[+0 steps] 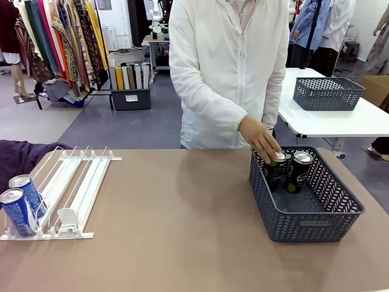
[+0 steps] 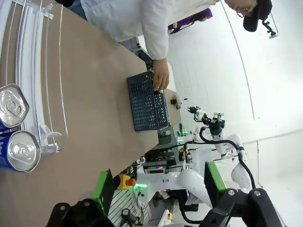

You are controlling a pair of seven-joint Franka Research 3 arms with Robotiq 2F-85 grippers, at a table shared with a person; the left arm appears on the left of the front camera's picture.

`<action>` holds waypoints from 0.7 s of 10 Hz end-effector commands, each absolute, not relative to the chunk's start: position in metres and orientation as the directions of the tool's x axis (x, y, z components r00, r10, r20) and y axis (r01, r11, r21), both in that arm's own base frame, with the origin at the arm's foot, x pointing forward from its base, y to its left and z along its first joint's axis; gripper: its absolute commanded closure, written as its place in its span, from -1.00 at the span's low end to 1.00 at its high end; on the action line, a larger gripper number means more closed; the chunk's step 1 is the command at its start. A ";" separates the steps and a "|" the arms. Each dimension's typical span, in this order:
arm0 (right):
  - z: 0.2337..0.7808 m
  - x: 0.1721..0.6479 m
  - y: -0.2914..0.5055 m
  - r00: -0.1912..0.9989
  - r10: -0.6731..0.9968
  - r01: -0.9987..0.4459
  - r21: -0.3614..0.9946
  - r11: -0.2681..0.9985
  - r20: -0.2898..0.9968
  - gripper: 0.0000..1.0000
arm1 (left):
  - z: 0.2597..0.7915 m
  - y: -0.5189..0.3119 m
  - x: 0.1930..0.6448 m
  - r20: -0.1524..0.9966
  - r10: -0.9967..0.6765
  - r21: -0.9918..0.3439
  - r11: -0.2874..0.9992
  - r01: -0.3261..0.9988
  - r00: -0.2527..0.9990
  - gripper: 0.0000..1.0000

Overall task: Retrieve and store the cans from the dispenser.
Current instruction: Pick up one can from the Automatic Can Dispenser and place it in the middle of the table.

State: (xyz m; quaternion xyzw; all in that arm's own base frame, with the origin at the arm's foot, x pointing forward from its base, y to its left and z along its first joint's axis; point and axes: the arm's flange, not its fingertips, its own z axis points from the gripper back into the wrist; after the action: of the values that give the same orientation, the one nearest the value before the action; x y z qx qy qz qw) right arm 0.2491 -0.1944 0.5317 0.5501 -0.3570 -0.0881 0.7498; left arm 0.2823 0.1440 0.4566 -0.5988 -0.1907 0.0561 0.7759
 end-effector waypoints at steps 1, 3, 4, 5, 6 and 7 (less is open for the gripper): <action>0.535 0.252 -0.194 0.712 -0.534 -0.288 0.883 0.370 0.456 -1.00 | 0.458 0.147 0.283 0.254 0.310 -0.947 0.273 0.170 0.916 -1.00; 0.535 0.252 -0.194 0.712 -0.534 -0.288 0.883 0.370 0.456 -1.00 | 0.458 0.147 0.283 0.254 0.310 -0.947 0.273 0.170 0.916 -1.00; 0.535 0.252 -0.194 0.712 -0.534 -0.288 0.883 0.370 0.456 -1.00 | 0.458 0.147 0.283 0.254 0.310 -0.947 0.273 0.170 0.916 -1.00; 0.535 0.252 -0.194 0.712 -0.534 -0.288 0.883 0.370 0.456 -1.00 | 0.457 0.145 0.281 0.230 0.315 -0.950 0.277 0.142 0.921 -1.00; 0.535 0.252 -0.194 0.712 -0.534 -0.288 0.883 0.370 0.456 -1.00 | 0.463 0.136 0.281 0.289 0.246 -0.882 0.444 0.158 0.925 -1.00; 0.535 0.252 -0.194 0.712 -0.534 -0.288 0.883 0.370 0.456 -1.00 | 0.477 0.131 0.273 0.351 0.194 -0.794 0.580 0.181 0.916 -1.00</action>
State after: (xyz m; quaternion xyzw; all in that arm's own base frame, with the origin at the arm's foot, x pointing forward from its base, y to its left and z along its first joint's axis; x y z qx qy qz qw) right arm 0.2491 -0.1944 0.5317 0.5501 -0.3569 -0.0881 0.7498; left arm 0.2833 0.1377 0.4643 -0.5308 -0.1906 0.0300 0.8253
